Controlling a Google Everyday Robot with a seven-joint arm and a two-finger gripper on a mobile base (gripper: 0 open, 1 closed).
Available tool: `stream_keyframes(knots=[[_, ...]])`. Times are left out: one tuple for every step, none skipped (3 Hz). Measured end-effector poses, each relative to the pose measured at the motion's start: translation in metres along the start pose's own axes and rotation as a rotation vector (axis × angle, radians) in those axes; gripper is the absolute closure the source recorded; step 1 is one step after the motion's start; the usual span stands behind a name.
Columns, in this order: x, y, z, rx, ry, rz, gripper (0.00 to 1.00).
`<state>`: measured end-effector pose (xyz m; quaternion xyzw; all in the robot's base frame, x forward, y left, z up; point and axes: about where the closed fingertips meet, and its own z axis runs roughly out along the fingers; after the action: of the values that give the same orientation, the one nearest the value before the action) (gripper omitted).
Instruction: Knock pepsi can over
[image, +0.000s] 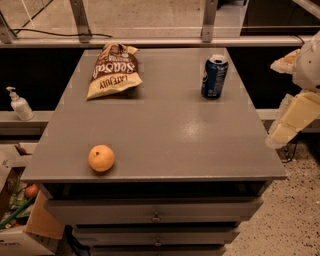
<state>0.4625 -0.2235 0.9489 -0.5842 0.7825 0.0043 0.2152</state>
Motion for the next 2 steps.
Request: stream_keyframes(knots=[[0.008, -0.034, 0.046, 0.012, -0.100, 0.083, 0.00], [0.011, -0.068, 0.074, 0.026, -0.181, 0.151, 0.00]])
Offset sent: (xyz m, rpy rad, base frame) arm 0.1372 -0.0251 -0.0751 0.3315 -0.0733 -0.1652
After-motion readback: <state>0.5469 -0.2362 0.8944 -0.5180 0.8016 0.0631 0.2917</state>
